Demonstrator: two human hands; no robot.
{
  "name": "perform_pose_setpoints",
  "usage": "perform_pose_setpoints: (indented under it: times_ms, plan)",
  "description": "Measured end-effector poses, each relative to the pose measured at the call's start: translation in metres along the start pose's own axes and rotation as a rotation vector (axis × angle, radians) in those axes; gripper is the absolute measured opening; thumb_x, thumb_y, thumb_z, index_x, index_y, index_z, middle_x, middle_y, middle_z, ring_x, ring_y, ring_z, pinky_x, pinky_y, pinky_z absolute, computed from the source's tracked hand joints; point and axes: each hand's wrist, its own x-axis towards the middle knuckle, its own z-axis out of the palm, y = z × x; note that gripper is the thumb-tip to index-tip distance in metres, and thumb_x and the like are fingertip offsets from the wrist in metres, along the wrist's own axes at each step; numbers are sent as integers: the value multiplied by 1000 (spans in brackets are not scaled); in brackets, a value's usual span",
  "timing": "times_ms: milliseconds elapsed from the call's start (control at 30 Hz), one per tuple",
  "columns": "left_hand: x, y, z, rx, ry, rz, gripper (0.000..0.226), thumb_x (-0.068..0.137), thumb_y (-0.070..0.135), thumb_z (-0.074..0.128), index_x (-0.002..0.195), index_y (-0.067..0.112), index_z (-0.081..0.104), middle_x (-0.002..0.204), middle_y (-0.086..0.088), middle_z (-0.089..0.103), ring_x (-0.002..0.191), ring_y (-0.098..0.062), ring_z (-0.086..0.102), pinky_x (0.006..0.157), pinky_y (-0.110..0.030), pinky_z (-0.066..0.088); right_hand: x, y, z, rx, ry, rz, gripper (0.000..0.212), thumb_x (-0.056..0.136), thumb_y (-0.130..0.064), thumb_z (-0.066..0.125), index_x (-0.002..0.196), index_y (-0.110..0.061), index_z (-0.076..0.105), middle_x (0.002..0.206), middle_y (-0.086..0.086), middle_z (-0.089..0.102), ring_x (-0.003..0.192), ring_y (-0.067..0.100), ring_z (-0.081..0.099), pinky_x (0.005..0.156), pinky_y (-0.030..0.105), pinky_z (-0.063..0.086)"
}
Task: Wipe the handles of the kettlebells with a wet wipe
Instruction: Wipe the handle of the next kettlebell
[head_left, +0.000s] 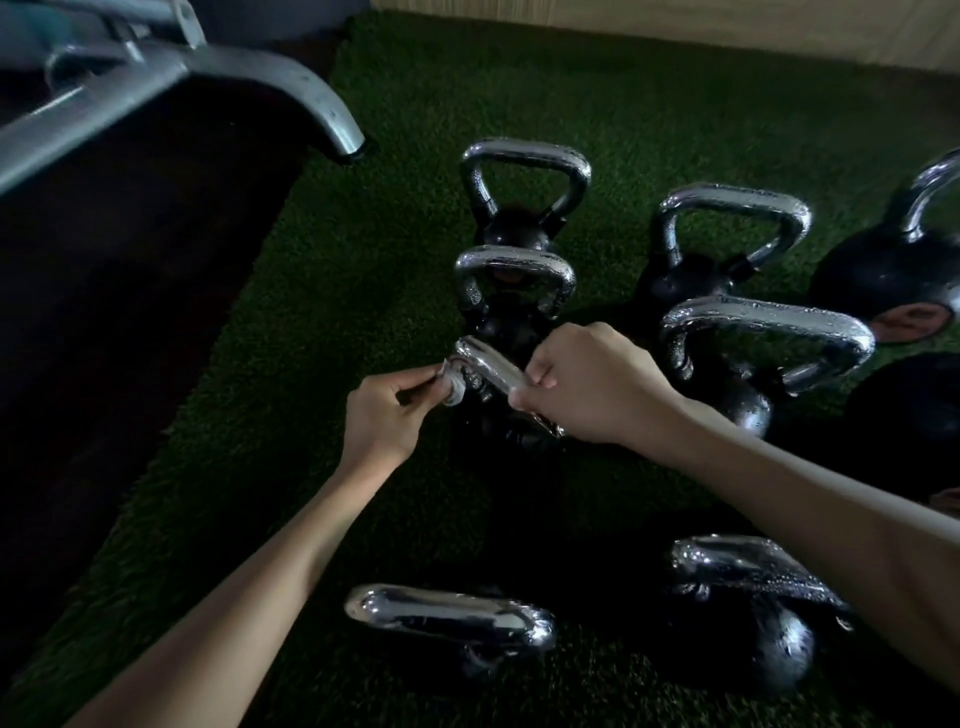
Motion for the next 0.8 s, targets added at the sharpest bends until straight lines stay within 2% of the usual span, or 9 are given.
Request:
perform_pose_setpoints:
  times_ms: [67,133,233,300,367,533,633,700,800]
  plan:
    - [1,0,0,-32,16,-37,32,90,33,75,119,18,75,117,10,74,97,23,60,86,1,44,0,-5,-3,1,-8,17,28,80,-52,76,94,-28,76,87,-6,72,84,18,69,77,37,59]
    - [0,2,3,-71,14,-47,32,90,34,76,119,19,75,116,10,75,101,17,63,87,-2,46,-4,1,-12,-47,-134,23,28,79,-47,78,102,-32,77,86,-5,73,87,20,70,80,41,59]
    - [1,3,9,-112,16,-33,32,89,33,77,118,19,76,114,9,76,103,11,66,88,-6,49,-11,12,-19,-134,-258,56,50,77,-37,84,125,-38,69,94,-7,73,93,20,70,87,42,57]
    - [5,5,11,-99,9,-16,30,91,34,76,118,21,76,113,11,76,104,10,67,92,-11,52,-12,15,-15,-99,-214,57,43,77,-35,85,119,-32,73,87,-8,70,88,18,71,84,40,58]
    - [13,7,11,-71,-10,-17,29,92,35,74,118,22,76,113,11,76,103,11,67,97,-17,53,-14,10,-5,-18,-170,60,26,78,-39,84,101,-28,77,81,-6,72,81,17,71,79,40,59]
    - [31,15,18,-41,-147,-81,38,92,38,74,124,18,73,119,10,73,82,31,54,81,7,39,-30,-18,29,80,-60,129,31,80,-53,76,87,-24,72,81,-4,72,80,21,69,71,35,57]
    - [29,21,25,-102,-145,-63,30,92,35,75,118,22,76,112,10,77,93,17,65,97,-12,49,-36,-19,34,88,-52,178,29,82,-53,75,90,-25,72,87,-6,71,84,19,68,75,36,57]
    - [28,26,27,-176,-129,-46,23,92,33,76,113,24,79,101,13,79,96,5,72,98,-23,54,-37,-13,34,132,-49,194,28,83,-54,74,92,-28,74,86,-7,73,84,16,69,77,39,59]
    - [33,34,28,-190,-140,-45,21,92,31,76,110,23,79,95,18,77,90,10,70,86,-9,50,-39,-11,34,176,-42,202,26,85,-54,73,95,-30,75,88,-8,74,86,15,70,80,40,60]
